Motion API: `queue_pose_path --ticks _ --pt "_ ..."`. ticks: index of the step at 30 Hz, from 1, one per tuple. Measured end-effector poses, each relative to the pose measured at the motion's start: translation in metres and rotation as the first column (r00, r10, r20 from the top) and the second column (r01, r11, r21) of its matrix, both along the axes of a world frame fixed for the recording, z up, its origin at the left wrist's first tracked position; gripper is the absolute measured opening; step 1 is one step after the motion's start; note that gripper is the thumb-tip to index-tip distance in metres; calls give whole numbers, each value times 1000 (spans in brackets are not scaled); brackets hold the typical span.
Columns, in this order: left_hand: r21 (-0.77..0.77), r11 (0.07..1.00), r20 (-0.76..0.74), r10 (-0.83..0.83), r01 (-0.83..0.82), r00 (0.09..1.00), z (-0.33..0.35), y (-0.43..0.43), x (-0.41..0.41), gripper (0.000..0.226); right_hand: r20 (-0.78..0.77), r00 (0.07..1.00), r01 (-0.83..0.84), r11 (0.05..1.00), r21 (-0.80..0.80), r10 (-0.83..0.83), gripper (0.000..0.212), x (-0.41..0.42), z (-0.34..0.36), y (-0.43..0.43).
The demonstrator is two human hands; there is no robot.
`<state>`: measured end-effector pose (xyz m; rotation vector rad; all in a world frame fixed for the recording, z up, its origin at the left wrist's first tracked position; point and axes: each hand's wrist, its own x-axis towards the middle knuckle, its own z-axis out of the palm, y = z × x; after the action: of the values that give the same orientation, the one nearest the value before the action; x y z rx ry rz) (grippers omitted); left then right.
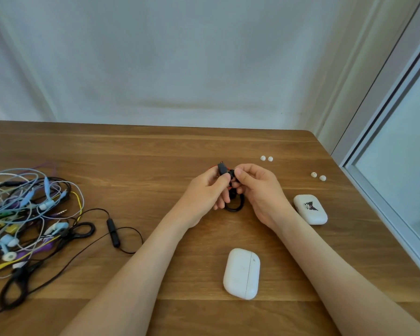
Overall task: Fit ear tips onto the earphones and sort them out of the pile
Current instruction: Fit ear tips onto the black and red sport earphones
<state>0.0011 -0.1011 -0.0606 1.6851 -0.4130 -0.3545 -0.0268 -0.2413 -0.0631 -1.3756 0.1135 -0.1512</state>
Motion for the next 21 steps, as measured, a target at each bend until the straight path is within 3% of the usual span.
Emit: queue_pose_path --ticks 6,11,16,21 --pt "-30 1000 -30 -9 8 1000 1 0 0 20 -68 988 -134 987 91 140 19 0 3 -4" --pt "-39 999 -30 -11 10 999 0 0 1 18 -72 981 -176 982 70 181 20 -1 4 -5" --pt "-79 997 -49 -28 24 998 -2 1 3 15 -34 986 -166 985 -54 164 24 -2 5 -4" --pt "-78 997 -45 -25 21 999 -3 1 4 17 -42 993 -107 994 -17 107 20 1 1 -4"
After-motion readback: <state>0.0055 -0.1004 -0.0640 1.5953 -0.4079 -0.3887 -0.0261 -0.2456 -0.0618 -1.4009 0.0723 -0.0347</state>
